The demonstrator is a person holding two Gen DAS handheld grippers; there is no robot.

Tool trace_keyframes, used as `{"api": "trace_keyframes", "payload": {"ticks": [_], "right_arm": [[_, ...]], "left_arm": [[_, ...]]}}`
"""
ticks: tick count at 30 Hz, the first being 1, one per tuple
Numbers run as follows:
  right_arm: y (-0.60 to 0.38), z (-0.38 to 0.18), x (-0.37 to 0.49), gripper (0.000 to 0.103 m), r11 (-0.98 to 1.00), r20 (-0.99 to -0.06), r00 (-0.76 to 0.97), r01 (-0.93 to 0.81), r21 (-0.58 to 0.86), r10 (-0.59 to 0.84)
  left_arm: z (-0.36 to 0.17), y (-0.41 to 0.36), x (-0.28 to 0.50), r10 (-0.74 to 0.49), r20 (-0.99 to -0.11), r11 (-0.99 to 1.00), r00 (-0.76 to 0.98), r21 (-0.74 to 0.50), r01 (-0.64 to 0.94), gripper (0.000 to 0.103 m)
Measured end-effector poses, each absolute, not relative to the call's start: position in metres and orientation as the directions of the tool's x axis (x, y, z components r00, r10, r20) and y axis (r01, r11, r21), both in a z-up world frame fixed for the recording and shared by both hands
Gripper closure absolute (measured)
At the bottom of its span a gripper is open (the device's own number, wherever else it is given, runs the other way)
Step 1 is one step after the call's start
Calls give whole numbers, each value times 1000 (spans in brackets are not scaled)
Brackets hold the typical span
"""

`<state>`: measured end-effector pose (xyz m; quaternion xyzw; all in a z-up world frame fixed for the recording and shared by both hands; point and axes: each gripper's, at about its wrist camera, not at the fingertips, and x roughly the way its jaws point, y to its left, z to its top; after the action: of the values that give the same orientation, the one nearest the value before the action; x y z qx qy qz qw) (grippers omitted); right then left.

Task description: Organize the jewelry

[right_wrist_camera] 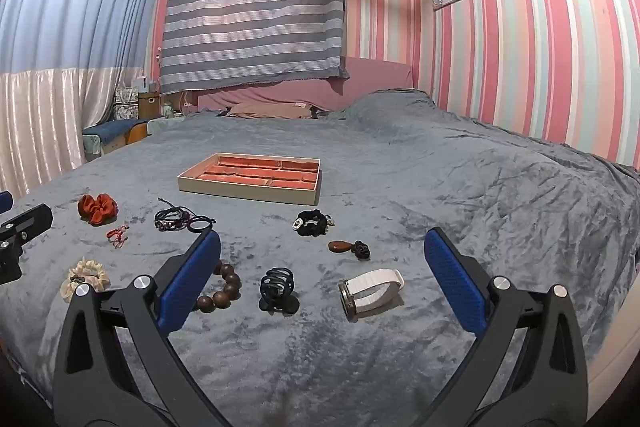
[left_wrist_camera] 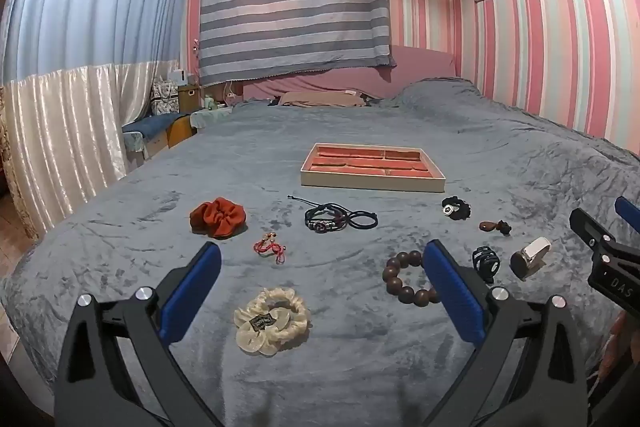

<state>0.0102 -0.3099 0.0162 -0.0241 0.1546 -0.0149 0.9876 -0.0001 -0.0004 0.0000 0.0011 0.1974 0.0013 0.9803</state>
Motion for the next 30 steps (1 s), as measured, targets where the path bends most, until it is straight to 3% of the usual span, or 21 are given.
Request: {"api": "trace_keyframes", "payload": {"ticks": [30], "right_arm": [[-310,16,9,4,998,-307,951,23,-55,-38]], "left_arm": [[-3,8,0,7,-384,1000,923,11,-3,4]]}}
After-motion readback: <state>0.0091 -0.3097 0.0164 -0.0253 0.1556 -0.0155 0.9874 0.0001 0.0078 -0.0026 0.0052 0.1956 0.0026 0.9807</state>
